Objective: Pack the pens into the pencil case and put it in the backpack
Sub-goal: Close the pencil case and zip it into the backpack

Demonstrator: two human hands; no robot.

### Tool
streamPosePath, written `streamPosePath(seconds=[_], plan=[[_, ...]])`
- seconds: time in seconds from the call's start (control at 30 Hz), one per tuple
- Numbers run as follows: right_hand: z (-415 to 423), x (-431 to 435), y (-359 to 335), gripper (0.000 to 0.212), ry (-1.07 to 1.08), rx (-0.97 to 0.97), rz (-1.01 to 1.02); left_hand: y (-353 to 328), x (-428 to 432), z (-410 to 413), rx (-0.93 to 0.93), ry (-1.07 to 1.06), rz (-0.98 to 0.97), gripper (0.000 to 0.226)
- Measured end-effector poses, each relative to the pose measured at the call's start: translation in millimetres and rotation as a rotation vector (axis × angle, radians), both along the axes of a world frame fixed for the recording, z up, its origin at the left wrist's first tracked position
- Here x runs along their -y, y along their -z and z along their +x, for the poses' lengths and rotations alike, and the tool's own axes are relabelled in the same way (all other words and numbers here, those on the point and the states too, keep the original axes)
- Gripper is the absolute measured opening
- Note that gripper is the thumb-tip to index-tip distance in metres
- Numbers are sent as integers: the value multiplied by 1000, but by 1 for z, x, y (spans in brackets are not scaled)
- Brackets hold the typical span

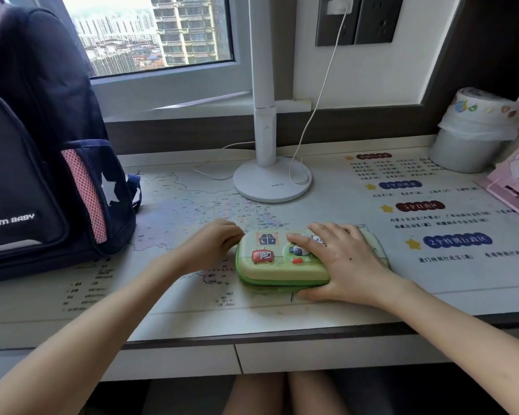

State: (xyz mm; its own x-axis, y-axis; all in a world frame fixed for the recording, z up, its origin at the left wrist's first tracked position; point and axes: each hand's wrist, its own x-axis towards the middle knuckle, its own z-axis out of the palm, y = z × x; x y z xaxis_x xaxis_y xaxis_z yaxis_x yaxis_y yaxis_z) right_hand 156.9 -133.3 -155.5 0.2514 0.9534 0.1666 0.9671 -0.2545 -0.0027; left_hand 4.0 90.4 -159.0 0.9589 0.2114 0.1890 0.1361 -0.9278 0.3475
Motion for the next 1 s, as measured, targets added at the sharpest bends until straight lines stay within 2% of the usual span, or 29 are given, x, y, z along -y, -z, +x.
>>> streamPosePath(seconds=[0.13, 0.27, 0.47, 0.63, 0.73, 0.77, 0.83, 0.87, 0.9, 1.0], plan=[[-4, -2, -2, 92, 31, -17, -9, 13, 3, -44, 103, 6, 92, 31], [-9, -3, -2, 92, 35, -10, -5, 18, 47, -69, 164, -14, 151, 31], [-12, -9, -3, 93, 38, 17, -17, 18, 116, -51, 193, -160, -57, 32], [-12, -9, -11, 90, -45, -53, -49, 13, 160, -21, 168, -232, -217, 27], [-21, 7, -15, 76, -54, -142, 52, -7, 151, -24, 113, -256, -265, 24], [-27, 14, -12, 67, -35, -156, 156, -15, 142, -31, 162, -280, -255, 20], [-43, 28, -5, 34, 68, -113, 473, -36, 123, -43, 286, -308, -200, 7], [-53, 32, 0, 16, 140, -87, 578, -44, 112, -45, 287, -307, -144, 14], [-61, 32, 7, 13, 215, -79, 612, -50, 100, -43, 214, -284, -65, 30], [-80, 22, 28, 39, 391, -101, 474, -58, 70, -25, -240, -132, 39, 80]])
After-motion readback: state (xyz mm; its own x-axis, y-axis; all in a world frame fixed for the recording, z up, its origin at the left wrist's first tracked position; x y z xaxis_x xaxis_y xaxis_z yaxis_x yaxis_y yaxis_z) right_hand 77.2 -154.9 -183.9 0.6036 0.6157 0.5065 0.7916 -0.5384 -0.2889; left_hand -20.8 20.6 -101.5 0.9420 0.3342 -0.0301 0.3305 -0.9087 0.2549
